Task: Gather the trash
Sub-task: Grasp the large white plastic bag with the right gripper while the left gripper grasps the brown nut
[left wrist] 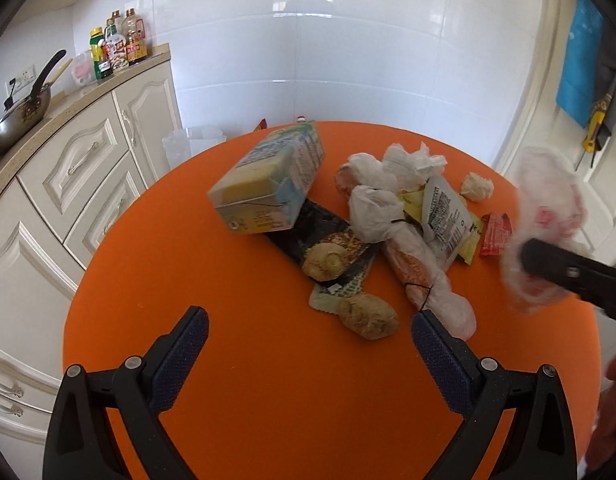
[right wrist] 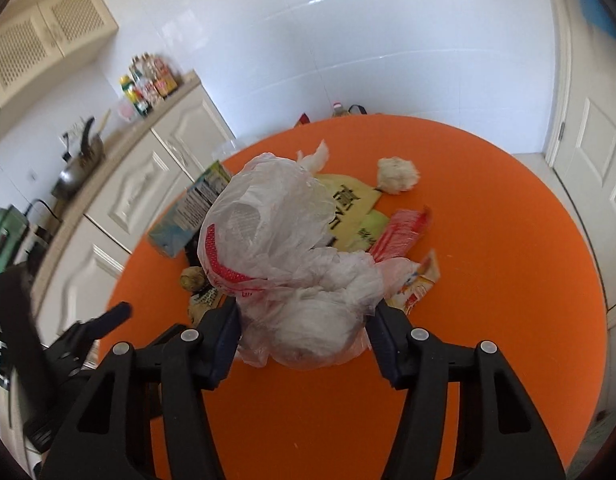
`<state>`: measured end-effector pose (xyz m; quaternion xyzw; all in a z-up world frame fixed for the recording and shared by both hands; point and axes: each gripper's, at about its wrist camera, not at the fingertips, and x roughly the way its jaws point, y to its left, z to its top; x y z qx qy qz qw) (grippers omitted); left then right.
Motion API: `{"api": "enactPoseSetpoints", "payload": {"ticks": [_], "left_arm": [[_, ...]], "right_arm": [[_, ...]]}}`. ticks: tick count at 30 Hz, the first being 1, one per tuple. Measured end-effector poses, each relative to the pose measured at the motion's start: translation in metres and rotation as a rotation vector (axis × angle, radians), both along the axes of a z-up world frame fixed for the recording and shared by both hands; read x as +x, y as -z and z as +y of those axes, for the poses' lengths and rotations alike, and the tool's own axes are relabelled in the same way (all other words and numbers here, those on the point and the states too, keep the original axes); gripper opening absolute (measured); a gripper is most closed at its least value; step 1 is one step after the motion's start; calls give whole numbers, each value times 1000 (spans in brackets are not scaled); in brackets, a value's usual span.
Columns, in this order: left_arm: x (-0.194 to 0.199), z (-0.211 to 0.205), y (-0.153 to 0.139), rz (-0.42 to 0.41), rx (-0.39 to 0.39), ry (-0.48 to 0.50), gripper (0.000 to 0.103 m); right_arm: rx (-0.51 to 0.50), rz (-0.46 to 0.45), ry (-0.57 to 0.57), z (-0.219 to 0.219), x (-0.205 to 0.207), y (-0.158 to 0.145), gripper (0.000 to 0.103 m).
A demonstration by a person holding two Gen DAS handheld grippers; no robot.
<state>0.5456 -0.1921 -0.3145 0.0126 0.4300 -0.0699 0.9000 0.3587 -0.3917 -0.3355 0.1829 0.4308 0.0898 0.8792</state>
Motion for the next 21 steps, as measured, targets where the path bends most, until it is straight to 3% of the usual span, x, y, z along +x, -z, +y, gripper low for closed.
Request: {"api": "enactPoseSetpoints", "payload": {"ticks": [3, 5, 7, 8, 10, 11, 16, 21], "left_arm": [[17, -9, 10, 11, 20, -9, 98], [20, -14, 18, 22, 21, -9, 91], [23, -21, 26, 57, -15, 17, 66], [27, -22, 27, 63, -38, 22, 63], [30, -24, 28, 64, -63, 48, 35], [28, -25, 29, 66, -82, 52, 30], [38, -16, 37, 83, -152, 41, 26], [38, -2, 28, 48, -158, 36, 26]], "right_arm": [[-1, -2, 10, -6, -7, -3, 58], [2, -1, 11, -9, -9, -4, 58], [4, -1, 13, -10, -11, -4, 58], [5, -1, 12, -10, -10, -5, 58], [7, -6, 9, -10, -12, -7, 58], [10, -10, 8, -11, -13, -8, 58], [21, -19, -3, -9, -16, -11, 58], [29, -32, -5, -14, -24, -16, 58]]}}
